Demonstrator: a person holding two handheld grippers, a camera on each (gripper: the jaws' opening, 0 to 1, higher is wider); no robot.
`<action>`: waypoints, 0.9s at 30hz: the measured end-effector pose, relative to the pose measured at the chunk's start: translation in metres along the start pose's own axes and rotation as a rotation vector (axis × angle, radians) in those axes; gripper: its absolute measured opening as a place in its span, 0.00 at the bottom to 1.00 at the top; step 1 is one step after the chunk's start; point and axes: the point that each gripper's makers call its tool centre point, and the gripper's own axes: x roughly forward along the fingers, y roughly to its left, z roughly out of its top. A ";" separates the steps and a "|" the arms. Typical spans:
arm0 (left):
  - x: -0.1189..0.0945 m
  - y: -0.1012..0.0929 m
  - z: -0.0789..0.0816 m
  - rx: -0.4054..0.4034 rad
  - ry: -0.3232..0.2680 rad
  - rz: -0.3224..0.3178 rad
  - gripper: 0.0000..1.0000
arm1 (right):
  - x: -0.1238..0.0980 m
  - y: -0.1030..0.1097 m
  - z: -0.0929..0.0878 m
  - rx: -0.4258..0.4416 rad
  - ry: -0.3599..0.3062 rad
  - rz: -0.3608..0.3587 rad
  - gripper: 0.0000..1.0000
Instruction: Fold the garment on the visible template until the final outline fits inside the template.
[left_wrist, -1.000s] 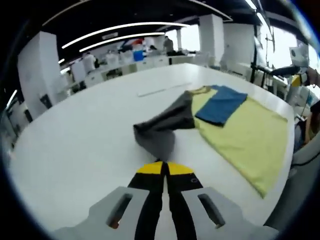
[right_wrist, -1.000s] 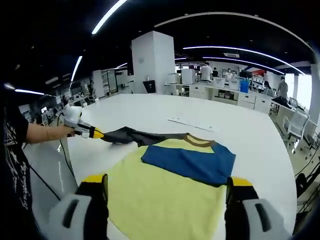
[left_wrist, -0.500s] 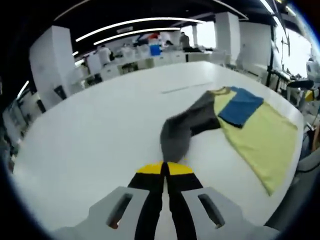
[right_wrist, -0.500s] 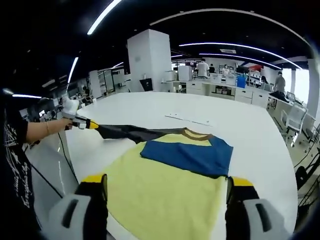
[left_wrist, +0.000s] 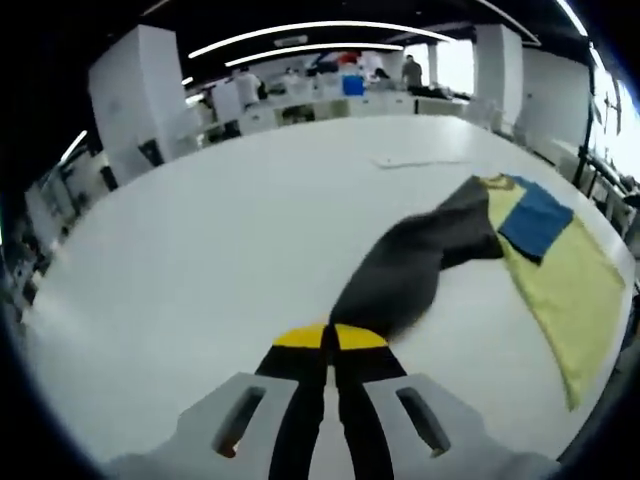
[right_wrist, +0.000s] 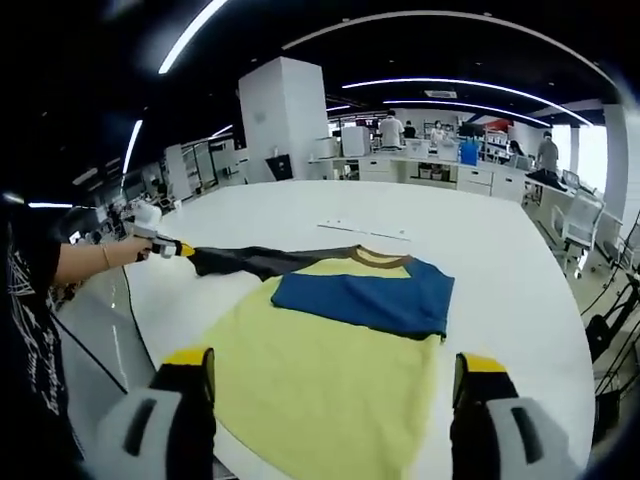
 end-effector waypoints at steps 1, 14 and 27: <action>0.002 0.002 -0.002 0.003 0.007 0.010 0.00 | 0.000 -0.001 0.000 0.003 0.000 -0.002 0.99; 0.008 0.013 -0.017 -0.067 0.015 0.060 0.16 | 0.000 0.002 -0.003 0.021 0.003 -0.007 0.99; -0.005 -0.018 -0.028 -0.174 0.003 -0.009 0.34 | 0.000 0.004 -0.002 0.023 -0.006 -0.005 0.99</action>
